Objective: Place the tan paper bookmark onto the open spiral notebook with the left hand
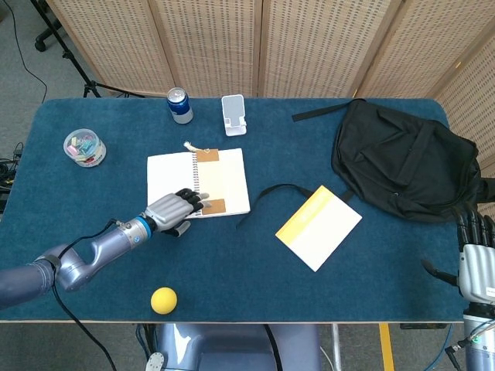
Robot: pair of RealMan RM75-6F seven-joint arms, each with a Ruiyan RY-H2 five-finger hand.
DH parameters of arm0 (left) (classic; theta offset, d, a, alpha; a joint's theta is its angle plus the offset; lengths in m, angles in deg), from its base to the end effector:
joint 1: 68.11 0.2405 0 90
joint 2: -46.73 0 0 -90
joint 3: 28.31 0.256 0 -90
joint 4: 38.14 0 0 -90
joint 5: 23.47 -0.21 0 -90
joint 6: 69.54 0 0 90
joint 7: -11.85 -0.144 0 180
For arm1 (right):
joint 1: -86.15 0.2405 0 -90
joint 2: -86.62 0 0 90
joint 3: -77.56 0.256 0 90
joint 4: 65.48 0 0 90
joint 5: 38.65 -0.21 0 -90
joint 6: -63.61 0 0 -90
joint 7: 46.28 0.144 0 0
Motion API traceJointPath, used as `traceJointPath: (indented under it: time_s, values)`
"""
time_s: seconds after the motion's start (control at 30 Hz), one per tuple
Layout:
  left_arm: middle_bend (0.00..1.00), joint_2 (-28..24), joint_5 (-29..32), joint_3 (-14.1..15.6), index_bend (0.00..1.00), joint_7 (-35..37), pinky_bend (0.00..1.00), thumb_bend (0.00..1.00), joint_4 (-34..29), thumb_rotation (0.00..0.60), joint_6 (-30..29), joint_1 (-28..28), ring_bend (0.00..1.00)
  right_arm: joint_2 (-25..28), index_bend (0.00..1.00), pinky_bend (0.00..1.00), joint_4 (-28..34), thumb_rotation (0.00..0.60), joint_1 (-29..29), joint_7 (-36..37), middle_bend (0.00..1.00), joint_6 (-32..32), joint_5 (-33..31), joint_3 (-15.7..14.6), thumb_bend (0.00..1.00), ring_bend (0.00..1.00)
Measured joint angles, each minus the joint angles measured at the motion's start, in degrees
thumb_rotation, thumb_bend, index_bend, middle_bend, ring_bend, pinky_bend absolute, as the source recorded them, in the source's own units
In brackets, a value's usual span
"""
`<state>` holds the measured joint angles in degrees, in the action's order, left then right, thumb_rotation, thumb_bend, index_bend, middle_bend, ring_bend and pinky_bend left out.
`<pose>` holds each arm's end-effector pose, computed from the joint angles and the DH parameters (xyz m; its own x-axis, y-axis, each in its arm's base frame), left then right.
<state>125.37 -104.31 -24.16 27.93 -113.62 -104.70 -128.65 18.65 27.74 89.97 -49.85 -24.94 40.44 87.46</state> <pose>-0.1488 0.3833 -0.0032 0.6124 0.4927 0.6182 0.7577 -0.5888 -0.2813 -0.3092 -0.1972 0.1686 0.3620 0.1602 0.9183 -0.9303 0.1241 0.3451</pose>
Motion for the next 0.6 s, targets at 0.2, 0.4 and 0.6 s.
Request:
traceJointPath:
  time_s: [0.2,0.4,0.6]
  values:
    - [0.00,1.9,-0.9,-0.7,0.02,0.9,0.00,0.62,2.5,0.600,1.7,0.0,0.00,0.0,0.00,0.00,-0.1,0.600,0.0,0.1,0.00,0.0,-0.3,0.2,0.00,0.00]
    - [0.00,2.6,-1.3,-1.0,0.02,0.0,0.00,0.62,3.4,0.600,3.4,-0.3,0.00,0.0,0.00,0.00,-0.2,0.600,0.1,0.1,0.00,0.3,-0.5,0.2,0.00,0.00]
    - [0.00,3.3,-1.0,-1.3,0.02,-1.4,0.00,0.62,3.9,0.600,5.2,-0.5,0.00,0.0,0.00,0.00,-0.2,0.600,0.0,0.2,0.00,0.1,-0.5,0.2,0.00,0.00]
